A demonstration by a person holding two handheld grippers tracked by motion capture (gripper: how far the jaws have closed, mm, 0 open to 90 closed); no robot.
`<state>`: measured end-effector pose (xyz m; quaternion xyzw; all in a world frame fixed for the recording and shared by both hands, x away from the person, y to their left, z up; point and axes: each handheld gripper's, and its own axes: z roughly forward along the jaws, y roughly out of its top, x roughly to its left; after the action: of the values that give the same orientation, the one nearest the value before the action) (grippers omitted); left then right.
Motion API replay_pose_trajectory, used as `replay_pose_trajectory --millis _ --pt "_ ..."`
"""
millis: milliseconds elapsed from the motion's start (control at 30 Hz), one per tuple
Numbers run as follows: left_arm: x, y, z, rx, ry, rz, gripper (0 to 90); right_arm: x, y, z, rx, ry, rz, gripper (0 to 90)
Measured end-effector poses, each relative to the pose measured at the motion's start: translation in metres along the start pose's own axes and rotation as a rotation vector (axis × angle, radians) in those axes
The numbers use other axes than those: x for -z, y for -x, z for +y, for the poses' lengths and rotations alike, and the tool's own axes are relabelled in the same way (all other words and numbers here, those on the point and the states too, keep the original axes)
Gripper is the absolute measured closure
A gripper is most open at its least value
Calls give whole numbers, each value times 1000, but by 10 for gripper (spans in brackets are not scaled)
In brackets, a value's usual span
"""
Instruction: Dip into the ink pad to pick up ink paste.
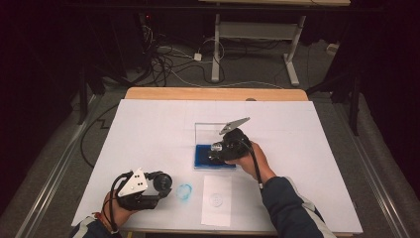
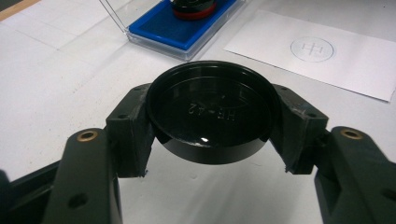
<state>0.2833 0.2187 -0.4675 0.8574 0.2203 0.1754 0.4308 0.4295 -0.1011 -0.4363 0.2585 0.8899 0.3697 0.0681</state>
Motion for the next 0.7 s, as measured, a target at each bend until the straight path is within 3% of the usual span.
replay_pose_trajectory --millis 700 --pt "0 0 0 -5 -1 -5 365 0 -2 1 7 -14 -18 573"
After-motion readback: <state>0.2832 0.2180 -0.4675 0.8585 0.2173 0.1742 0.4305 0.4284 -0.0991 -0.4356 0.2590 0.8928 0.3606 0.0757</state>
